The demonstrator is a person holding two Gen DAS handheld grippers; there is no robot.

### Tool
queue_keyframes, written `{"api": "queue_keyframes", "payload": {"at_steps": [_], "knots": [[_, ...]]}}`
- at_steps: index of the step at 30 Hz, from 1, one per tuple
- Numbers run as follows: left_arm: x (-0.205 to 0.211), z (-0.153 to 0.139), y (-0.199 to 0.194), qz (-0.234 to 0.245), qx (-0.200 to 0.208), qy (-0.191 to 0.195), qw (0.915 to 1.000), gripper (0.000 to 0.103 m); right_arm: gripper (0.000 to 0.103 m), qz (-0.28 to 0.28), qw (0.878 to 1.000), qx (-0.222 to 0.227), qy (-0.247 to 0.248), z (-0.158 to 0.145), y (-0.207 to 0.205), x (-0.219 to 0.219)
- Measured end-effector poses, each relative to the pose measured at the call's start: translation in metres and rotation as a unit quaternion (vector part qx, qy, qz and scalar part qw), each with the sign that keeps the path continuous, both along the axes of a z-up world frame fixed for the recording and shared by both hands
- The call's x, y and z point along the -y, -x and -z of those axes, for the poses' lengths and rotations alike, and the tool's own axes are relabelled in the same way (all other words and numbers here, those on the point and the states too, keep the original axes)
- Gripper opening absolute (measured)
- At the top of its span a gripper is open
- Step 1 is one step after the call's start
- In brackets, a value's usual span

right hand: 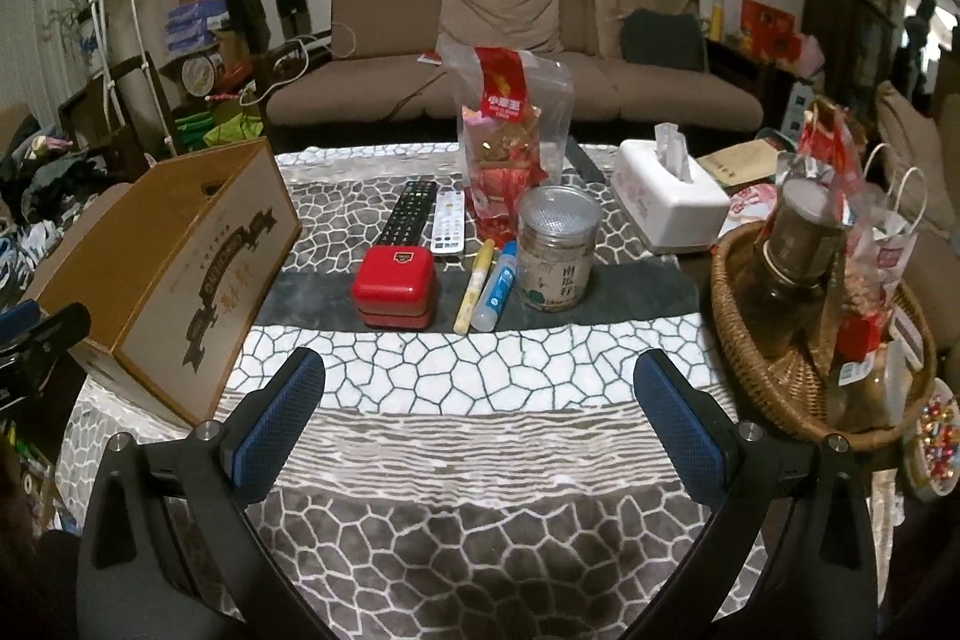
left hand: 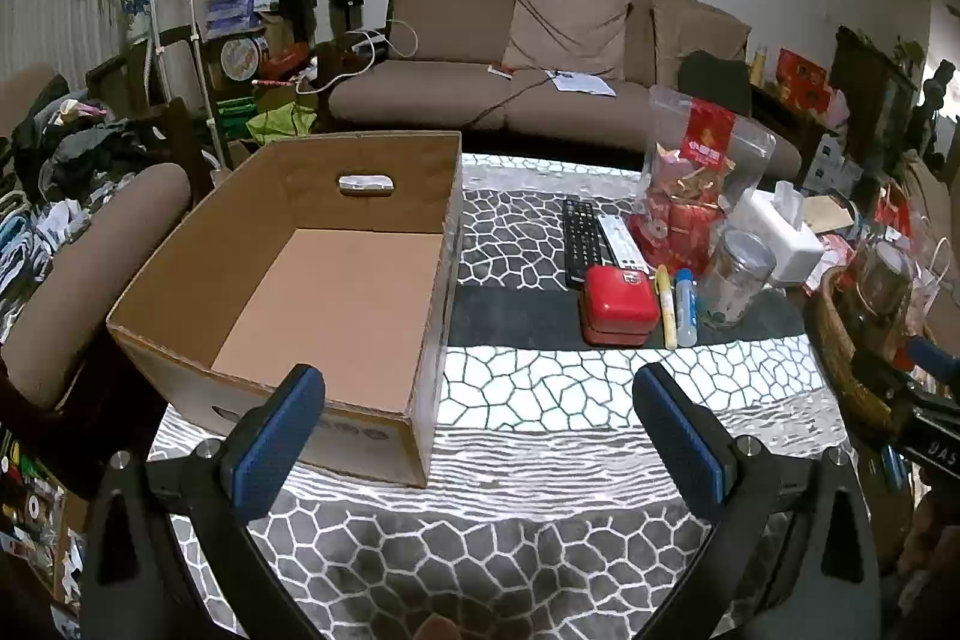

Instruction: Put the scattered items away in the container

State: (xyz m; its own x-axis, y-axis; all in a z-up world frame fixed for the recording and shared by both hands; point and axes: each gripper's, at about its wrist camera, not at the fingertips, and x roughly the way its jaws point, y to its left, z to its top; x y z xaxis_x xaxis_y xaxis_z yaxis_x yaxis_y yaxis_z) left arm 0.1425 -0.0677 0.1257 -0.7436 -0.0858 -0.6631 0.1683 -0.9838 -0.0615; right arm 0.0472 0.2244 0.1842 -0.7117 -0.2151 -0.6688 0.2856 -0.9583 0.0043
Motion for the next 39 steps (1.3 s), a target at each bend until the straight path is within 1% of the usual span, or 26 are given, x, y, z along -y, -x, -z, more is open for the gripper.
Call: {"api": "queue_keyframes", "payload": {"at_steps": [5, 10, 12, 15, 18, 24, 29, 31, 34, 39], "knots": [[-0.004, 0.004, 0.002, 0.004, 0.007, 0.000, 1.0000, 0.103, 0.103, 0.003, 1.000, 0.000, 0.001, -0.001, 0.002, -0.006], [-0.012, 0.008, 0.011, 0.014, 0.011, -0.006, 0.9998, 0.103, 0.103, 0.015, 1.000, 0.007, -0.007, 0.006, 0.016, -0.016], [-0.020, 0.012, 0.018, 0.021, 0.012, -0.006, 0.9997, 0.103, 0.103, 0.021, 1.000, 0.010, -0.011, 0.010, 0.024, -0.022], [-0.037, 0.019, 0.031, 0.033, 0.012, 0.009, 0.9993, 0.103, 0.103, 0.029, 0.999, 0.016, -0.016, 0.017, 0.037, -0.031], [-0.052, 0.026, 0.045, 0.050, 0.016, 0.006, 0.9986, 0.103, 0.103, 0.031, 0.999, 0.023, -0.010, 0.024, 0.051, -0.040], [-0.078, 0.047, 0.079, 0.069, 0.030, -0.001, 0.9972, 0.103, 0.103, 0.030, 0.999, 0.036, -0.001, 0.043, 0.077, -0.051], [-0.097, 0.071, 0.107, 0.087, 0.028, 0.012, 0.9957, 0.103, 0.103, 0.022, 0.999, 0.041, 0.015, 0.061, 0.107, -0.055], [-0.099, 0.082, 0.120, 0.088, 0.032, 0.012, 0.9955, 0.103, 0.103, 0.017, 0.999, 0.041, 0.016, 0.071, 0.122, -0.055], [-0.099, 0.099, 0.141, 0.085, 0.038, -0.001, 0.9957, 0.103, 0.103, 0.012, 0.999, 0.042, 0.012, 0.086, 0.148, -0.052], [-0.098, 0.122, 0.167, 0.076, 0.042, -0.004, 0.9962, 0.103, 0.103, -0.005, 0.999, 0.041, 0.027, 0.107, 0.182, -0.048]]}}
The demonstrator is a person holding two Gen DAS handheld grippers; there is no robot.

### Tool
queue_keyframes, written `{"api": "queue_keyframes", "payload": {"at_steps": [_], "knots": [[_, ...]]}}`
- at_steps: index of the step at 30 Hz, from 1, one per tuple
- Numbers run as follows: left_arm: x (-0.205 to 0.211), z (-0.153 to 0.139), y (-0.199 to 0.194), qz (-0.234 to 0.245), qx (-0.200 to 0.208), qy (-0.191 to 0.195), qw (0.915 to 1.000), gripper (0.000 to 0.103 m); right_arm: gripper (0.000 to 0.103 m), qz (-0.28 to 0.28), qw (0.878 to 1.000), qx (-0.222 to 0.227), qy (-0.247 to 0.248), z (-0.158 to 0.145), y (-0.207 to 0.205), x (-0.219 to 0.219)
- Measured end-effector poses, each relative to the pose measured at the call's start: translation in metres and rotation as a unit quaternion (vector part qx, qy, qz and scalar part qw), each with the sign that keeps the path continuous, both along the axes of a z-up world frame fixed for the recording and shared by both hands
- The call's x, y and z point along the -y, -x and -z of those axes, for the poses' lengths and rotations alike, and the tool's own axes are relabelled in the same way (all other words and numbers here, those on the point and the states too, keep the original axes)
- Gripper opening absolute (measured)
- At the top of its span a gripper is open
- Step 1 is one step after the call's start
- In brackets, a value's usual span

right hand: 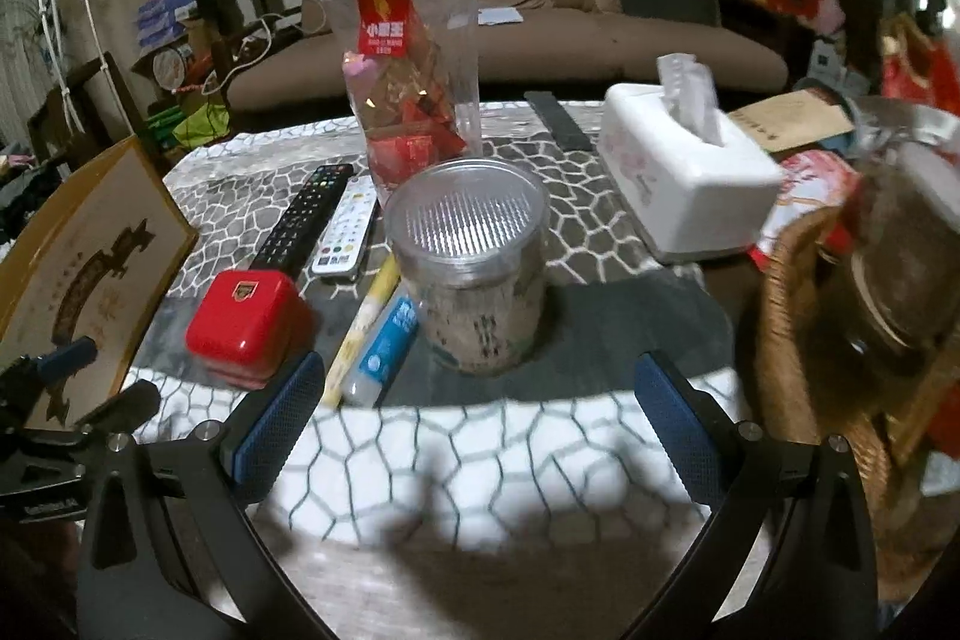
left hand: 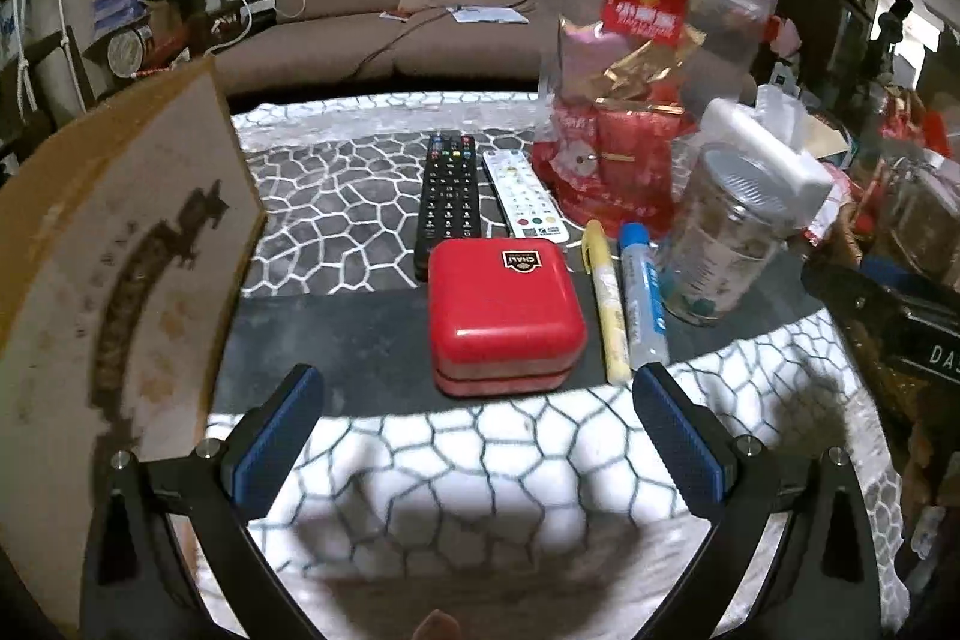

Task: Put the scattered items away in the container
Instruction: 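Reach the left gripper to the red box while the right gripper reaches the glass jar, then grasp and lift the red box with the left gripper while the right gripper grasps the silver-lidded jar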

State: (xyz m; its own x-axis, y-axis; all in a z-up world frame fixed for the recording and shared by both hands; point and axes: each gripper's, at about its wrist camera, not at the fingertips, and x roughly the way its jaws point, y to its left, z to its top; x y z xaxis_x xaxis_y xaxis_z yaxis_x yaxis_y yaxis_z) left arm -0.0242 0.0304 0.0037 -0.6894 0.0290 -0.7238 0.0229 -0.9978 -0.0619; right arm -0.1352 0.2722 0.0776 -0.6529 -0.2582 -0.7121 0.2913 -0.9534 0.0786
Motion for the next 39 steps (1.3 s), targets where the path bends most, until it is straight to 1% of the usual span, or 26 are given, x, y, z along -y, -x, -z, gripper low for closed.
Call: {"api": "queue_keyframes", "payload": {"at_steps": [3, 6, 10, 14, 19, 25, 27, 30, 31, 33, 34, 39], "knots": [[-0.003, 0.012, 0.011, -0.001, 0.000, 0.010, 0.9999, 0.103, 0.103, -0.006, 1.000, -0.005, -0.004, 0.011, 0.015, 0.007], [-0.007, 0.021, 0.019, -0.004, -0.004, 0.007, 1.0000, 0.103, 0.103, -0.011, 1.000, -0.012, -0.002, 0.020, 0.026, 0.012], [-0.010, 0.032, 0.031, -0.027, -0.006, 0.004, 0.9996, 0.103, 0.103, -0.009, 0.999, -0.030, -0.006, 0.027, 0.034, 0.019], [-0.012, 0.044, 0.046, -0.038, 0.003, -0.001, 0.9993, 0.103, 0.103, -0.010, 0.999, -0.028, -0.013, 0.036, 0.045, 0.022], [-0.016, 0.048, 0.061, -0.046, 0.009, 0.004, 0.9989, 0.103, 0.103, -0.001, 0.999, -0.034, -0.019, 0.043, 0.061, 0.025], [-0.017, 0.056, 0.074, -0.055, 0.015, 0.005, 0.9984, 0.103, 0.103, 0.014, 0.999, -0.033, -0.009, 0.050, 0.081, 0.027], [-0.017, 0.058, 0.076, -0.055, 0.017, 0.005, 0.9983, 0.103, 0.102, 0.016, 0.999, -0.029, -0.007, 0.054, 0.085, 0.028], [-0.020, 0.062, 0.078, -0.055, 0.021, 0.019, 0.9981, 0.102, 0.098, 0.014, 0.999, -0.031, -0.011, 0.059, 0.087, 0.030], [-0.020, 0.063, 0.079, -0.052, 0.024, 0.018, 0.9982, 0.100, 0.096, 0.014, 0.999, -0.033, -0.013, 0.060, 0.088, 0.031], [-0.021, 0.063, 0.080, -0.052, 0.023, 0.016, 0.9982, 0.090, 0.094, 0.012, 0.999, -0.033, -0.013, 0.062, 0.088, 0.032], [-0.021, 0.063, 0.081, -0.049, 0.023, 0.011, 0.9985, 0.084, 0.085, 0.008, 0.999, -0.032, -0.008, 0.062, 0.089, 0.033], [-0.021, 0.065, 0.084, -0.047, 0.029, 0.004, 0.9985, 0.082, 0.085, 0.017, 0.999, -0.036, -0.009, 0.062, 0.088, 0.036]]}}
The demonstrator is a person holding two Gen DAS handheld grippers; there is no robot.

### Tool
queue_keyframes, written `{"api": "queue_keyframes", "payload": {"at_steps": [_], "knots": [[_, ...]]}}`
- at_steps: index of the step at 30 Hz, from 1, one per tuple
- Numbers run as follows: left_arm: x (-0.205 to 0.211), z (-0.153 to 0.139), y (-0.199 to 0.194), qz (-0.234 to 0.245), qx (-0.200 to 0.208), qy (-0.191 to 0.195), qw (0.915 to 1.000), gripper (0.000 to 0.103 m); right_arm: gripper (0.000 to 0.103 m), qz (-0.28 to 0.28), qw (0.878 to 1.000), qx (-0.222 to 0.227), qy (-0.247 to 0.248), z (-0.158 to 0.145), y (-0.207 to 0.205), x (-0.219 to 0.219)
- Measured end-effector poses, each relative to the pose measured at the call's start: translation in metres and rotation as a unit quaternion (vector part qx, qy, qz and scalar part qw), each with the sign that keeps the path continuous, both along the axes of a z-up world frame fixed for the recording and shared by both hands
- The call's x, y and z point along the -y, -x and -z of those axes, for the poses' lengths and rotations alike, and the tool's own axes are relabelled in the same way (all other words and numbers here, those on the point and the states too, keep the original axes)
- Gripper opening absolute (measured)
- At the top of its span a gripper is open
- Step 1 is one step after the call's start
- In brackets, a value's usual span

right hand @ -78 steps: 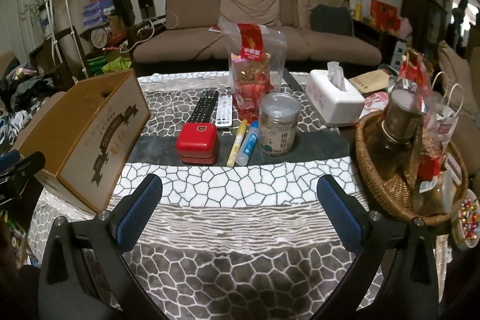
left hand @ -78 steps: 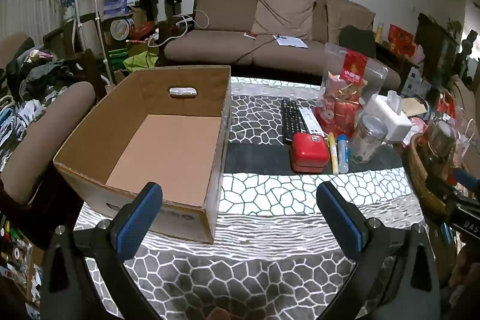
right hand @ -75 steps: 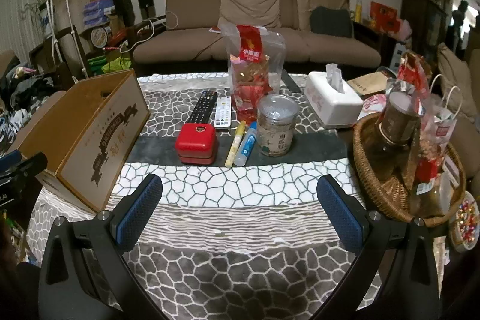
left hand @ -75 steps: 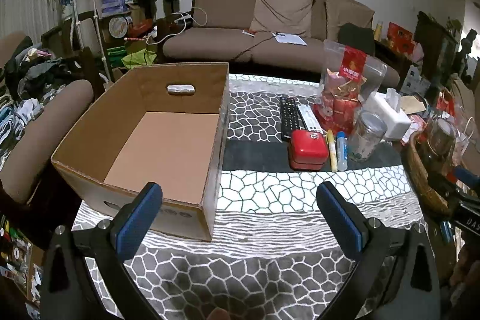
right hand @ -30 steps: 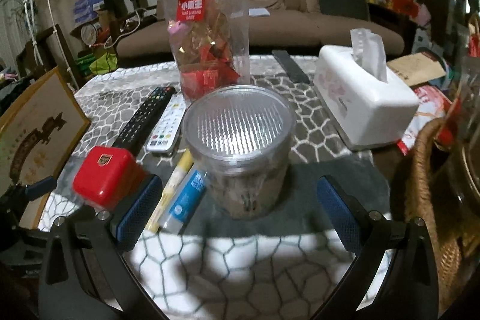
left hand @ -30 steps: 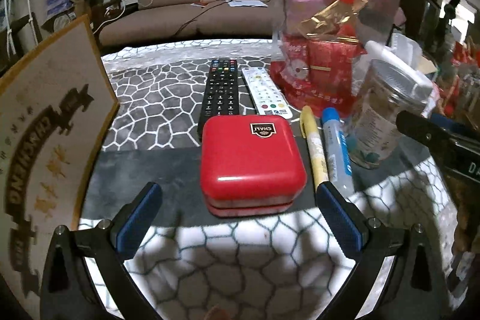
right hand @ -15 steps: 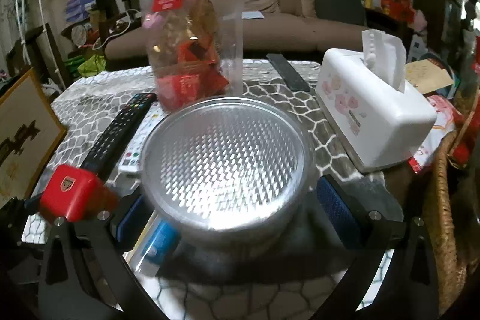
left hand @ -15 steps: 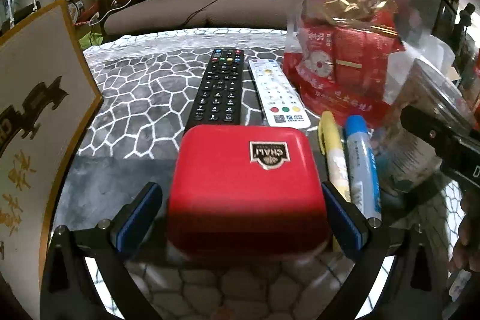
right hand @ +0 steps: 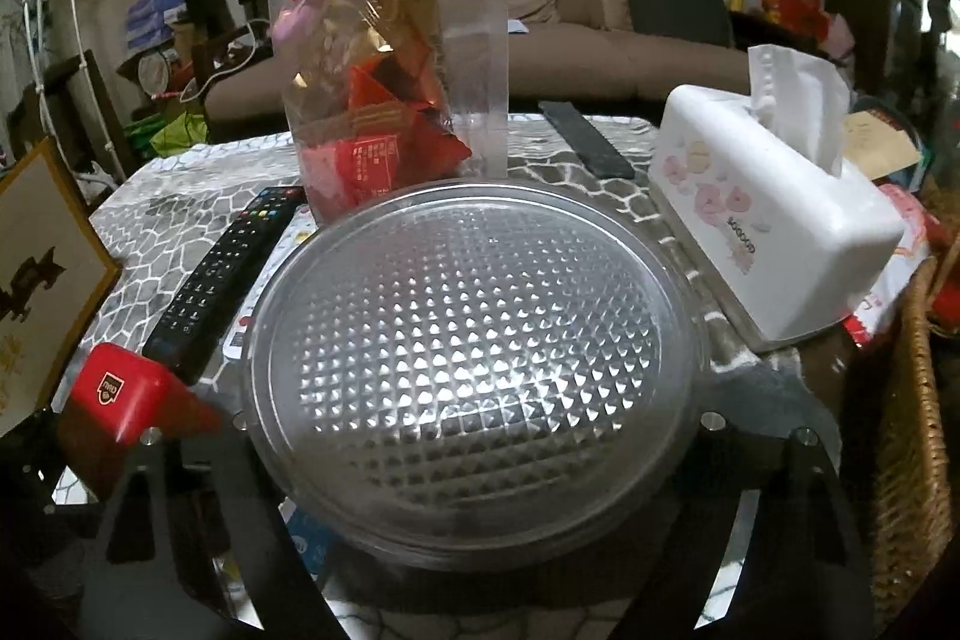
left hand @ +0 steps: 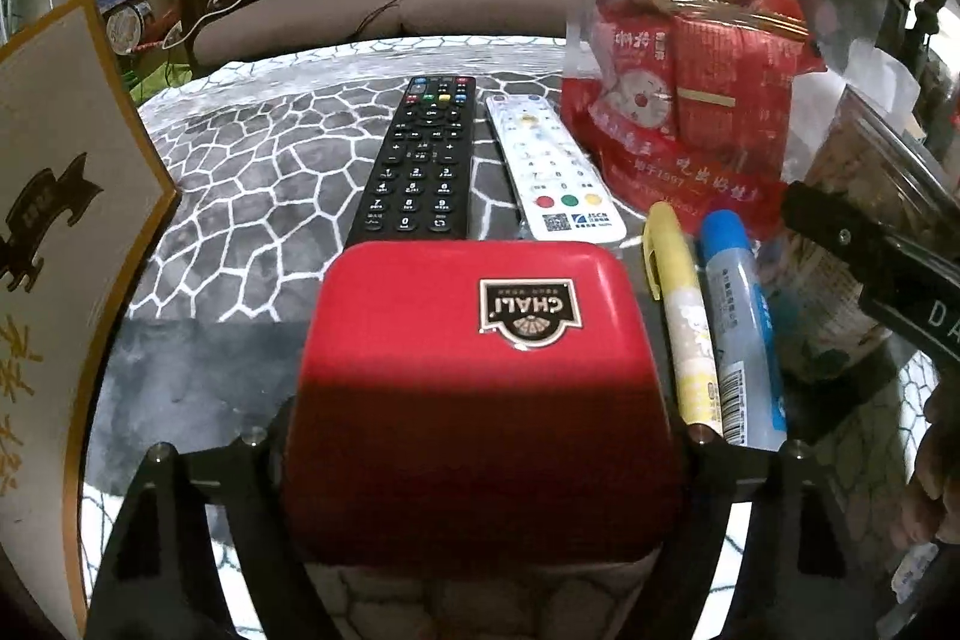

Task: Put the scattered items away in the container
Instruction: 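Grasp and lift the red box with the left gripper while the right gripper grasps the silver-lidded jar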

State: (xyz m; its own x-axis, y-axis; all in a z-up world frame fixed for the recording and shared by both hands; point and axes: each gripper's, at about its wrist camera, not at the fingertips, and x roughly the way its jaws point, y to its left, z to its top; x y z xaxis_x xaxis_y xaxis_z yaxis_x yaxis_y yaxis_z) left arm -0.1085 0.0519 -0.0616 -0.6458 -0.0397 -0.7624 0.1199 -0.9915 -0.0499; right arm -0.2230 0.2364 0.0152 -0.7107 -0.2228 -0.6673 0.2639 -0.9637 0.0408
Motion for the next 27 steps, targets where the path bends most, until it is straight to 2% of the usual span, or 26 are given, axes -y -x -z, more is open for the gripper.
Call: {"api": "queue_keyframes", "payload": {"at_steps": [4, 17, 23, 27], "knots": [[-0.001, 0.005, 0.003, -0.001, 0.019, 0.004, 0.9998, 0.081, 0.085, 0.001, 1.000, 0.000, 0.000, 0.001, 0.000, 0.000], [0.002, 0.003, 0.000, -0.012, 0.011, 0.001, 0.9999, 0.081, 0.084, 0.013, 1.000, 0.002, -0.004, -0.002, 0.001, 0.002], [0.006, -0.023, -0.012, -0.005, -0.009, 0.010, 0.9999, 0.081, 0.084, 0.018, 1.000, 0.000, -0.001, -0.011, -0.009, 0.001], [0.010, -0.050, -0.026, -0.004, -0.023, 0.005, 0.9997, 0.081, 0.084, 0.014, 1.000, -0.008, 0.003, -0.032, -0.022, 0.003]]}}
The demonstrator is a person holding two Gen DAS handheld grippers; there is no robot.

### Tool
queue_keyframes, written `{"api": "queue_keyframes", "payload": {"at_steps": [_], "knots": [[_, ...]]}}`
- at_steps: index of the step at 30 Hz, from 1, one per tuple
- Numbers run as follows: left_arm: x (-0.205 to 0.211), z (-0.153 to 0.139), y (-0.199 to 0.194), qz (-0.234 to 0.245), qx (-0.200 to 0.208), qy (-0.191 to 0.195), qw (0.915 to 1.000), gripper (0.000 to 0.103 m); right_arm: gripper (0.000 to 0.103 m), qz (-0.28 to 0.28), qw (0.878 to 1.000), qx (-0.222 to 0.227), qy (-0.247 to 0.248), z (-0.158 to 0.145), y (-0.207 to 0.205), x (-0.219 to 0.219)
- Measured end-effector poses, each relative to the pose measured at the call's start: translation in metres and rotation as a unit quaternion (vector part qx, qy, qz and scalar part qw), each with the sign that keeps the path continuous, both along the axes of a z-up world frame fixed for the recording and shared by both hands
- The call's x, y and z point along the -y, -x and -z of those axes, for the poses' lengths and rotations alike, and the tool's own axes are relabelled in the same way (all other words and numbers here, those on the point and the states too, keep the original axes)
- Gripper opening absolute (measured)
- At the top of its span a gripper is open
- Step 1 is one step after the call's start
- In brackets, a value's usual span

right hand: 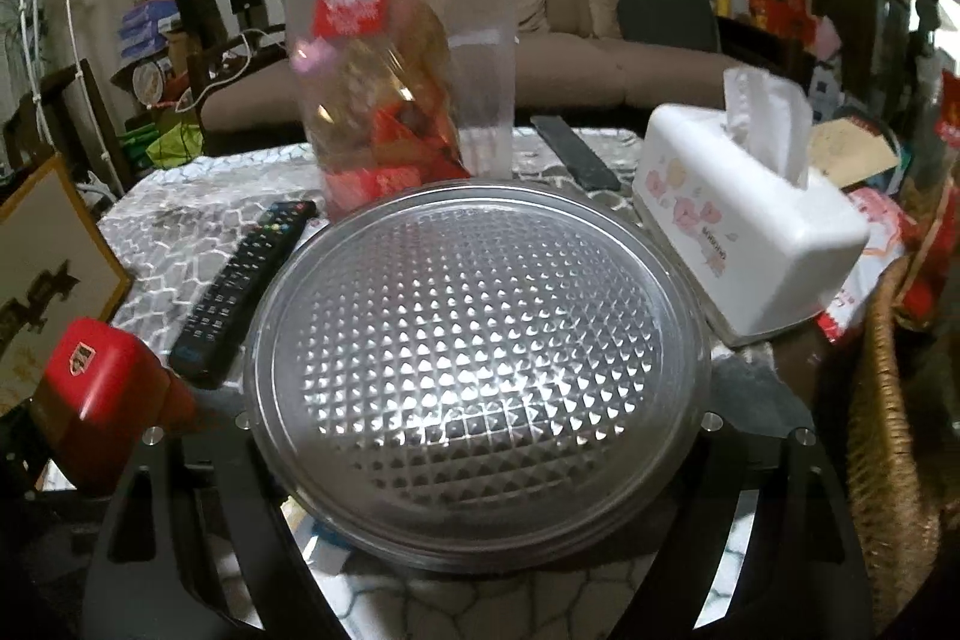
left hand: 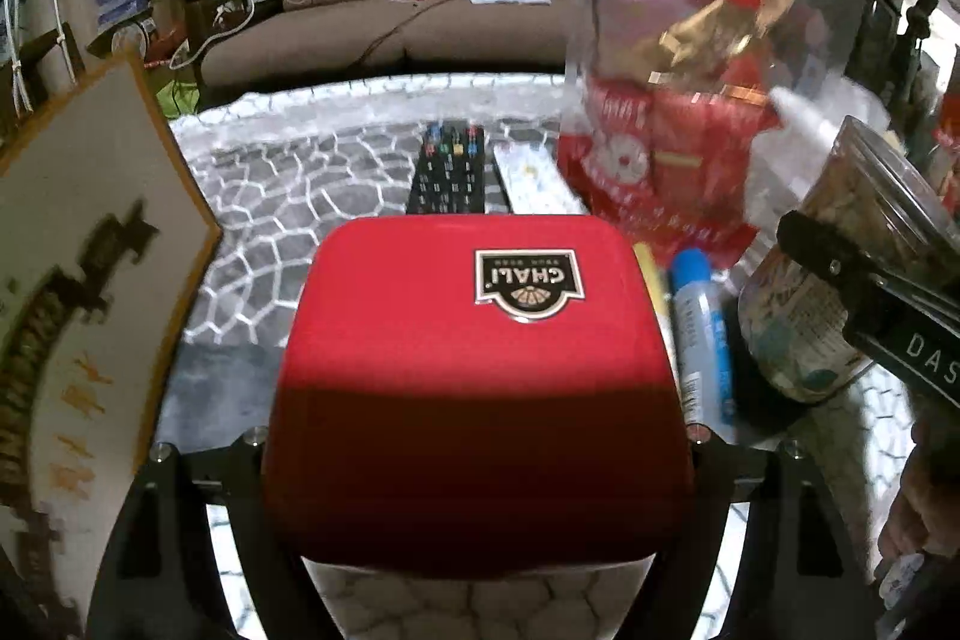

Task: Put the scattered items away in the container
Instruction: 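Grasp and lift the red box with the left gripper while the right gripper grasps the silver-lidded jar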

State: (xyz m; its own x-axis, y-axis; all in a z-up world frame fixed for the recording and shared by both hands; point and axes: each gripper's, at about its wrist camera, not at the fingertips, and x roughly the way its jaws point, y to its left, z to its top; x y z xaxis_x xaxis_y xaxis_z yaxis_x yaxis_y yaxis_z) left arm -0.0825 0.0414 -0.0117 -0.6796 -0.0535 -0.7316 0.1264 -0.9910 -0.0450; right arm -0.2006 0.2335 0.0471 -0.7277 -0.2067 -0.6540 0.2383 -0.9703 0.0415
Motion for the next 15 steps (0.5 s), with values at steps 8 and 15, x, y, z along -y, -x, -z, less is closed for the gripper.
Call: {"api": "queue_keyframes", "payload": {"at_steps": [8, 15], "knots": [[0.017, -0.065, -0.041, -0.013, -0.034, -0.004, 0.9993, 0.081, 0.084, -0.019, 0.999, -0.030, 0.002, -0.073, -0.038, 0.011], [0.049, -0.126, -0.086, -0.038, -0.071, -0.001, 0.9968, 0.081, 0.084, -0.046, 0.997, -0.060, -0.009, -0.147, -0.084, 0.042]]}}
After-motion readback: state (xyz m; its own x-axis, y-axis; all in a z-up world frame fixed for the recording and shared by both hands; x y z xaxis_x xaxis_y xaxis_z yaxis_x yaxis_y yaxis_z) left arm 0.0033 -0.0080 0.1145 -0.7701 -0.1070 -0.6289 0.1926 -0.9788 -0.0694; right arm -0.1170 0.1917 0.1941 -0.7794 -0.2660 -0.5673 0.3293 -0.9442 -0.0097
